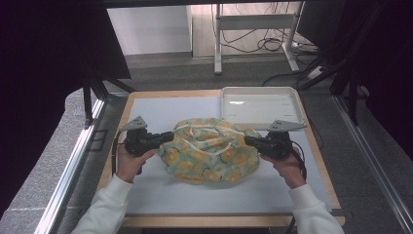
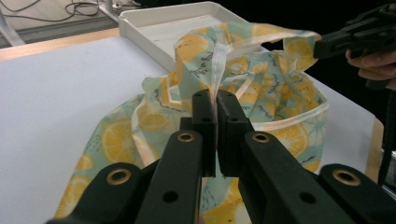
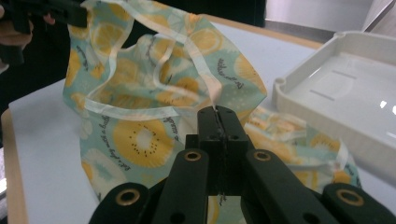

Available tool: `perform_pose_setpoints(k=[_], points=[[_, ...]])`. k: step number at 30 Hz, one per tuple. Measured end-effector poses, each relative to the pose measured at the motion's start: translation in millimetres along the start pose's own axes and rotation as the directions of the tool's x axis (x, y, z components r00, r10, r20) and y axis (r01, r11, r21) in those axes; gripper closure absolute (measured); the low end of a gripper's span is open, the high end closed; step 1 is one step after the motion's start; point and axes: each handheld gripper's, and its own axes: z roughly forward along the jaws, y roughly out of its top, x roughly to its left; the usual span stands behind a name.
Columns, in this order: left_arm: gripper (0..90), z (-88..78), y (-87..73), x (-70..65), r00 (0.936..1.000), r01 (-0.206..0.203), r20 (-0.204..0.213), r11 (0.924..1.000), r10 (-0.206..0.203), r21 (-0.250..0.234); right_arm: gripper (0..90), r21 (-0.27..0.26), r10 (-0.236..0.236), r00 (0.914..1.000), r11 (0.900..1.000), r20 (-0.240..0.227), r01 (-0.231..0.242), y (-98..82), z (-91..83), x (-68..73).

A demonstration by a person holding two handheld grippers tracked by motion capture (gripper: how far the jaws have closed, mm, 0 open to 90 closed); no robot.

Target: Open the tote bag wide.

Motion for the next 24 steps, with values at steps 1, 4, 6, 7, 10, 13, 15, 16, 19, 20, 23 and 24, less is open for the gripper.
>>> perform_pose_setpoints(k=[1,4,6,7,10,13,15,16,19,20,23,24], points=[[88.0,0.3,-0.5,-1.4,1.0000,-0.003,0.005,1.0000,0.003,0.002,88.8,0.001,0.003,1.0000,1.000,-0.003,-0.003,-1.9,-0.1,0.4],[87.8,2.4,-3.4,-4.3,0.9999,-0.008,0.011,0.9999,0.008,0.011,88.8,0.018,0.012,0.9998,1.000,-0.018,-0.012,-9.1,-0.1,1.7],[87.8,3.0,-6.3,-5.3,0.9999,-0.006,0.014,0.9998,0.006,0.018,88.9,0.028,0.011,0.9995,1.000,-0.029,-0.010,-13.3,0.5,3.5],[87.8,2.8,-7.9,-5.6,0.9999,-0.006,0.016,0.9998,0.006,0.020,88.9,0.031,0.010,0.9994,0.999,-0.034,-0.009,-15.3,0.7,4.4],[87.8,0.2,-13.6,-5.8,0.9994,0.005,0.035,0.9997,-0.006,0.023,88.9,0.034,0.010,0.9980,0.999,-0.063,-0.007,-20.0,-0.3,6.9],[87.9,-4.7,-22.7,-4.9,0.9985,0.021,0.051,0.9993,-0.022,0.032,88.8,0.043,0.010,0.9949,0.999,-0.100,-0.006,-27.7,-3.5,9.9],[88.0,-5.8,-29.1,-4.5,0.9985,0.023,0.048,0.9987,-0.026,0.045,88.8,0.055,0.009,0.9936,0.998,-0.113,-0.003,-32.8,-4.7,10.9],[88.1,-5.8,-33.0,-3.9,0.9985,0.025,0.047,0.9981,-0.028,0.055,88.8,0.062,0.017,0.9925,0.998,-0.121,-0.010,-36.1,-4.8,11.3],[88.3,-3.2,-44.1,-2.7,0.9984,0.038,0.038,0.9957,-0.041,0.085,88.8,0.097,0.023,0.9925,0.995,-0.120,-0.012,-46.3,-2.8,10.9],[88.4,-2.2,-47.1,-2.8,0.9982,0.042,0.039,0.9949,-0.046,0.092,88.9,0.109,0.028,0.9928,0.994,-0.117,-0.015,-49.5,-1.4,10.7],[88.4,-0.7,-53.0,-3.7,0.9987,0.035,0.033,0.9935,-0.039,0.108,88.9,0.135,0.035,0.9934,0.991,-0.110,-0.020,-55.9,2.4,9.8],[88.5,-0.7,-54.0,-4.1,0.9987,0.034,0.033,0.9935,-0.038,0.109,88.8,0.142,0.035,0.9935,0.990,-0.108,-0.020,-57.2,3.3,9.8]])
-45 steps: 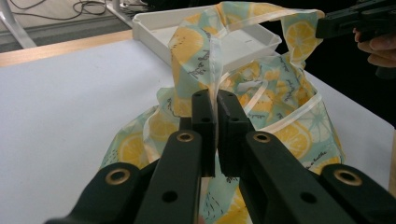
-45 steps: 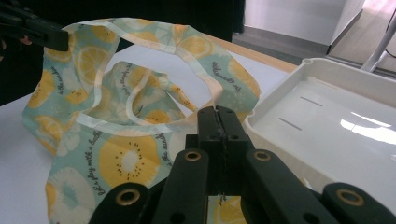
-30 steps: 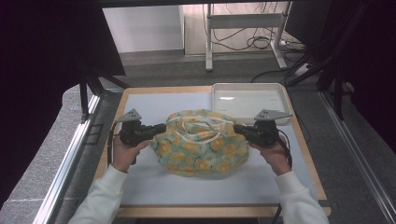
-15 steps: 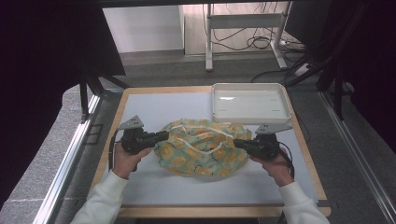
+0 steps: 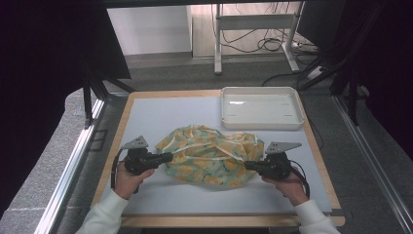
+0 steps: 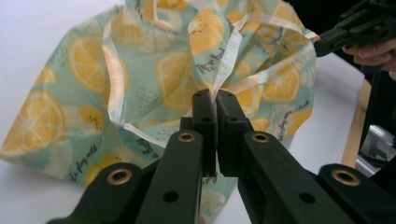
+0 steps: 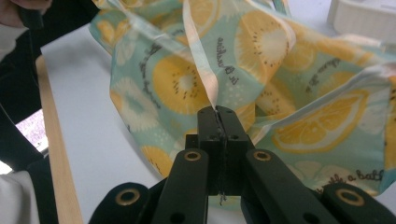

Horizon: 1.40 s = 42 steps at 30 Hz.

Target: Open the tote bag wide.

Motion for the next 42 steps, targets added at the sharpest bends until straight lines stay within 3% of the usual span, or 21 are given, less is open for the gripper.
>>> perform_pose_setpoints(k=[4,11,22,28,34,37,42], points=[[88.7,-0.9,-3.3,0.1,1.0000,0.001,0.002,1.0000,-0.001,0.000,88.9,0.024,-0.002,1.0000,1.000,0.007,0.002,-3.6,3.7,0.5],[89.1,4.6,-12.4,1.6,0.9999,0.004,-0.012,0.9991,-0.003,0.042,88.9,0.053,0.015,0.9997,0.998,0.019,-0.016,-12.5,5.1,-1.3],[89.4,8.9,-26.6,6.5,0.9999,0.008,-0.009,0.9962,-0.007,0.087,88.9,0.144,0.034,0.9987,0.989,0.039,-0.039,-29.5,10.3,-2.6],[89.4,14.9,-31.8,10.5,0.9997,0.017,-0.021,0.9918,-0.015,0.127,89.0,0.174,0.033,0.9964,0.984,0.078,-0.047,-34.2,12.6,-3.7],[89.4,30.4,-35.6,11.5,0.9974,0.019,-0.072,0.9819,-0.005,0.188,89.0,0.194,-0.002,0.9936,0.981,0.113,-0.020,-34.9,16.3,-2.2],[89.2,37.1,-36.9,12.9,0.9970,0.027,-0.077,0.9764,-0.010,0.214,89.0,0.202,-0.006,0.9930,0.979,0.118,-0.018,-35.6,17.2,-2.3],[88.5,41.5,-36.3,14.7,0.9972,0.027,-0.074,0.9744,-0.011,0.223,88.9,0.200,-0.014,0.9916,0.980,0.129,-0.012,-36.0,17.5,-2.6]])
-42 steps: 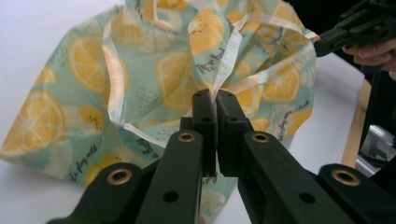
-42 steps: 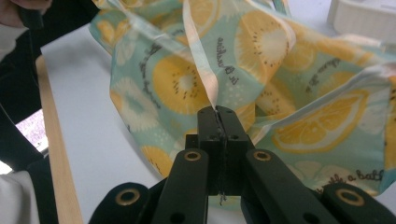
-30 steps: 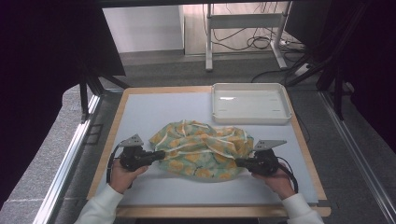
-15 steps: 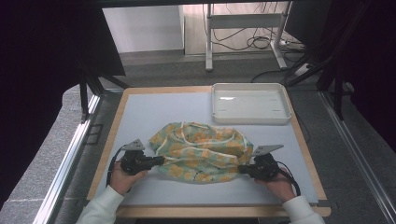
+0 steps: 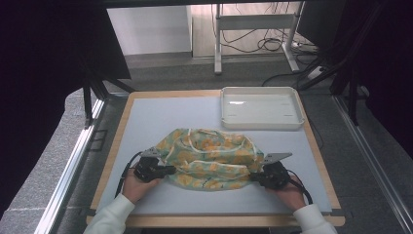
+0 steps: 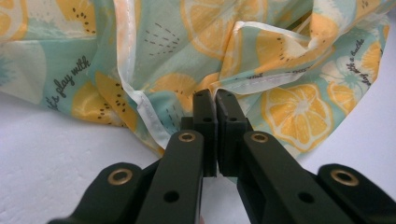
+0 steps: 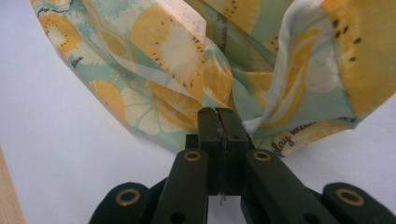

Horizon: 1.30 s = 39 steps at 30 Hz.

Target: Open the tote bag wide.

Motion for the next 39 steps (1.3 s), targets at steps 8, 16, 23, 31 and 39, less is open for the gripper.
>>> perform_pose_setpoints(k=[8,16,23,31,39], points=[[77.1,-7.2,0.2,-0.5,0.9998,-0.019,0.002,0.9997,0.019,-0.015,81.5,-0.045,-0.041,0.9991,0.998,0.009,0.041,-1.0,-4.2,5.1],[51.0,-23.8,0.3,-4.5,0.9996,-0.019,-0.022,0.9969,0.018,-0.077,59.7,-0.116,-0.019,0.9984,0.993,0.053,0.025,-5.2,-19.4,12.9],[35.5,-50.5,5.3,-14.4,0.9988,-0.048,-0.001,0.9856,0.048,-0.162,41.0,-0.240,0.032,0.9936,0.971,0.108,-0.006,-10.7,-44.0,21.7],[32.8,-77.6,18.8,-18.1,0.9974,-0.070,-0.033,0.9688,0.064,-0.238,31.0,-0.316,0.052,0.9889,0.949,0.139,-0.006,0.1,-58.5,24.7],[33.5,-65.9,38.0,-7.5,0.9954,-0.048,-0.091,0.9766,0.029,-0.210,31.0,-0.326,0.043,0.9878,0.945,0.150,0.008,27.7,-54.4,16.8]])
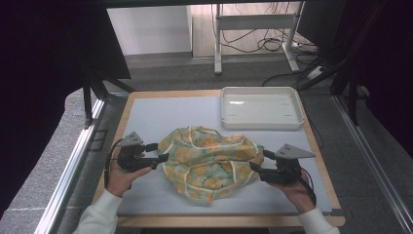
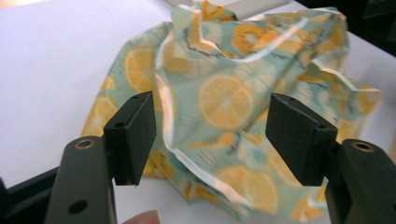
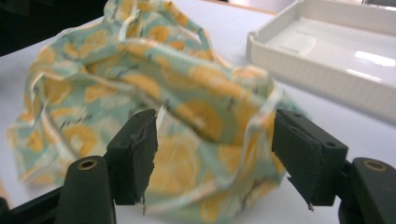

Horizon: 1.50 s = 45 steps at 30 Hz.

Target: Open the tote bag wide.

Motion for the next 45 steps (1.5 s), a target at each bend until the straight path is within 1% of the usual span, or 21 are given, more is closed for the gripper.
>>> perform_pose_setpoints(k=[2,4,9,13,15,16,18,20,22,24,28,31,32,33,34,36,38,40,42,44,45], points=[[33.7,5.5,5.3,3.1,0.9998,-0.003,-0.022,1.0000,0.003,0.006,31.0,-0.006,0.003,1.0000,1.000,-0.009,-0.003,9.0,6.6,-3.1],[34.0,10.6,10.1,6.6,0.9997,0.007,-0.025,1.0000,-0.007,0.007,31.1,-0.005,0.010,0.9997,1.000,-0.020,-0.010,17.3,13.4,-5.3],[34.9,19.6,16.0,11.8,0.9994,0.021,-0.027,0.9997,-0.020,0.009,31.1,0.010,-0.010,0.9995,1.000,-0.031,0.010,26.7,26.4,-4.4],[35.5,24.7,18.7,11.4,0.9993,0.019,-0.034,0.9997,-0.018,0.018,31.3,0.014,-0.006,0.9994,1.000,-0.035,0.007,31.5,31.3,-4.9],[35.9,29.9,23.2,11.0,0.9990,0.030,-0.034,0.9994,-0.030,0.016,31.8,0.017,0.006,0.9996,1.000,-0.026,-0.006,34.8,33.8,-6.5],[35.9,33.1,26.1,10.0,0.9990,0.029,-0.034,0.9995,-0.028,0.013,31.9,0.016,0.012,0.9996,1.000,-0.025,-0.011,35.9,34.7,-7.1],[35.9,39.8,32.1,7.7,0.9991,0.019,-0.037,0.9996,-0.018,0.021,32.0,0.017,0.026,0.9994,1.000,-0.021,-0.025,38.3,37.6,-8.7],[35.7,45.8,35.5,5.7,0.9994,0.014,-0.031,0.9994,-0.013,0.033,32.0,0.018,0.032,0.9994,0.999,-0.014,-0.032,39.5,40.2,-9.2],[35.5,50.1,35.2,4.9,0.9994,0.010,-0.034,0.9990,-0.008,0.043,32.0,0.015,0.038,0.9992,0.999,-0.015,-0.037,39.0,40.2,-9.3],[35.4,53.2,33.0,5.4,0.9992,0.016,-0.038,0.9985,-0.014,0.051,32.0,0.012,0.058,0.9981,0.998,-0.023,-0.057,37.0,38.5,-9.4],[35.4,60.6,25.4,8.0,0.9992,0.022,-0.034,0.9965,-0.019,0.081,32.1,0.007,0.061,0.9980,0.998,-0.020,-0.060,34.2,32.1,-8.9],[36.6,64.6,20.7,7.5,0.9997,0.013,-0.024,0.9939,-0.010,0.109,32.2,-0.003,0.063,0.9979,0.998,-0.015,-0.063,33.6,28.1,-8.2],[37.5,65.8,19.4,6.9,0.9999,0.005,-0.017,0.9924,-0.003,0.123,32.3,-0.005,0.063,0.9979,0.998,-0.016,-0.063,33.7,27.0,-8.1],[38.2,67.9,17.7,6.0,0.9998,-0.003,-0.019,0.9901,0.006,0.141,32.3,-0.007,0.062,0.9979,0.998,-0.015,-0.062,33.8,26.5,-7.8],[40.1,69.3,16.7,6.0,0.9997,-0.008,-0.020,0.9884,0.011,0.152,32.4,-0.007,0.063,0.9979,0.998,-0.017,-0.063,33.7,26.5,-7.4],[44.8,73.2,13.9,7.0,0.9999,-0.007,-0.008,0.9849,0.008,0.173,32.4,-0.005,0.066,0.9974,0.998,-0.029,-0.066,33.7,27.2,-6.3],[54.3,76.6,11.4,6.8,0.9999,-0.012,-0.002,0.9823,0.012,0.187,32.4,-0.003,0.057,0.9979,0.998,-0.033,-0.057,34.0,28.6,-4.0],[63.0,79.0,9.8,5.7,0.9997,-0.020,-0.007,0.9806,0.022,0.195,32.6,0.000,0.052,0.9981,0.999,-0.034,-0.052,34.1,29.3,-2.5],[73.7,80.3,8.9,4.2,0.9996,-0.021,-0.015,0.9816,0.024,0.190,33.1,-0.001,0.050,0.9983,0.999,-0.029,-0.050,33.9,29.2,-1.6],[80.8,79.5,9.1,3.3,0.9996,-0.024,-0.009,0.9834,0.026,0.180,33.5,-0.004,0.051,0.9983,0.999,-0.027,-0.051,33.8,28.6,-1.9],[82.5,78.8,9.4,3.1,0.9996,-0.025,-0.007,0.9844,0.026,0.174,33.7,-0.007,0.052,0.9983,0.999,-0.026,-0.052,33.7,28.3,-2.3]])
